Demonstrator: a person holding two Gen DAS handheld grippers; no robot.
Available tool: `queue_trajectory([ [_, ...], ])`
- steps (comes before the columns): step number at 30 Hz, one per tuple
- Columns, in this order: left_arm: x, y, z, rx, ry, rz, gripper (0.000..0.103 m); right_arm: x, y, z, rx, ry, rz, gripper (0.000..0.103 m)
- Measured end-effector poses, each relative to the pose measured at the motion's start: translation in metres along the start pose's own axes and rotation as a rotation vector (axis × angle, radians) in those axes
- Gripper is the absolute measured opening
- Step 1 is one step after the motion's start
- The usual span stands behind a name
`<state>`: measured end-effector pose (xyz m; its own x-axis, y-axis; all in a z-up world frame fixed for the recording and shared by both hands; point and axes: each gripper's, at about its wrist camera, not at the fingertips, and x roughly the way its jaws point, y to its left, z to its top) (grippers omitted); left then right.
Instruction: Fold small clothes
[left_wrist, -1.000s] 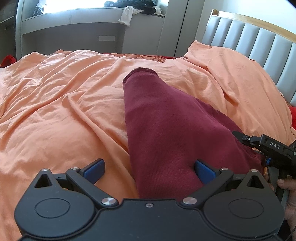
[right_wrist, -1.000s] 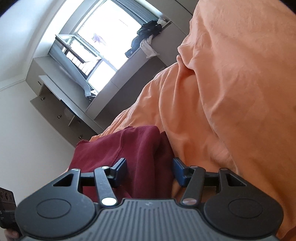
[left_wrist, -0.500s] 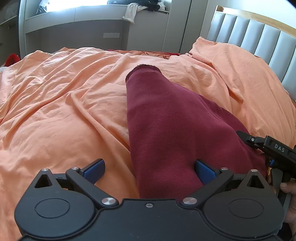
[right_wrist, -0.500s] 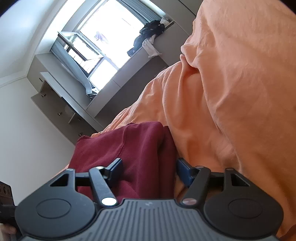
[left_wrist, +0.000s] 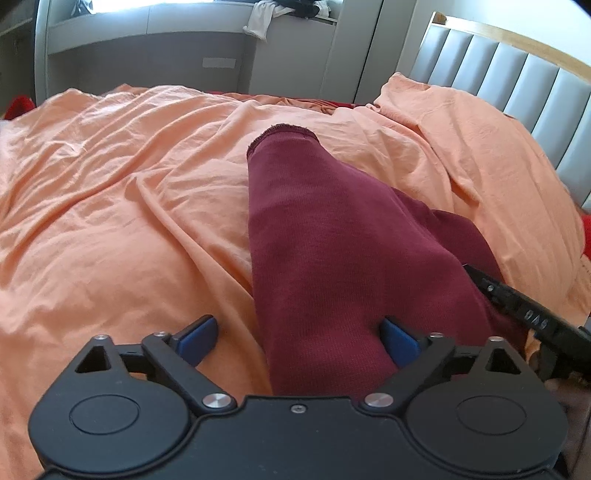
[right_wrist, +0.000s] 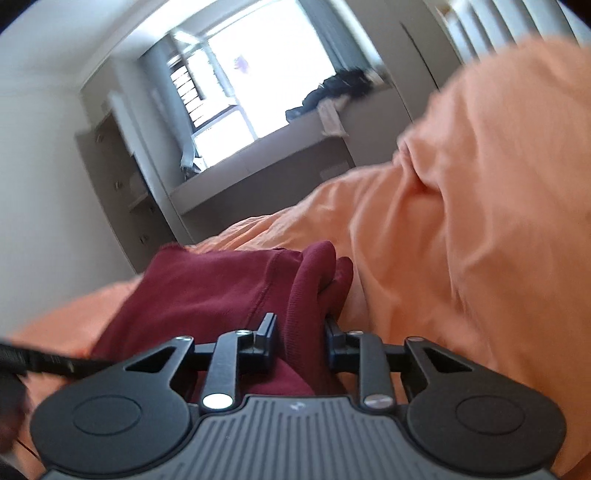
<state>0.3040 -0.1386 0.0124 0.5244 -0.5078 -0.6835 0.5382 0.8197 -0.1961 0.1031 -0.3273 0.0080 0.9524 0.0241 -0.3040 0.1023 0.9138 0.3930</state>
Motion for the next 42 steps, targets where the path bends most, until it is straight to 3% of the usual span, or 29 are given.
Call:
queue_trajectory([
  [3, 0.000, 0.000, 0.000, -0.007, 0.006, -0.016, 0.086, -0.002, 0.007, -0.001, -0.028, -0.003, -0.010, 0.029],
  [9, -0.004, -0.007, 0.002, -0.005, 0.019, -0.067, 0.057, -0.005, 0.004, 0.000, 0.001, 0.004, -0.003, 0.030],
  [19, -0.014, -0.036, 0.006, 0.043, 0.003, 0.040, 0.037, -0.005, -0.005, 0.000, 0.022, 0.012, -0.008, 0.034],
  [26, -0.022, -0.061, 0.006, 0.152, -0.017, 0.115, 0.034, -0.006, -0.009, 0.000, 0.065, 0.024, -0.001, 0.036],
  [32, -0.024, -0.064, 0.005, 0.159, -0.026, 0.127, 0.032, -0.006, -0.019, 0.000, 0.143, 0.035, 0.028, 0.036],
  [36, -0.025, -0.065, 0.004, 0.157, -0.036, 0.128, 0.030, -0.008, -0.012, 0.001, 0.093, 0.016, 0.022, 0.023],
  [42, -0.027, -0.064, 0.005, 0.159, -0.045, 0.121, 0.027, -0.013, 0.000, 0.000, 0.016, -0.030, 0.003, 0.018],
])
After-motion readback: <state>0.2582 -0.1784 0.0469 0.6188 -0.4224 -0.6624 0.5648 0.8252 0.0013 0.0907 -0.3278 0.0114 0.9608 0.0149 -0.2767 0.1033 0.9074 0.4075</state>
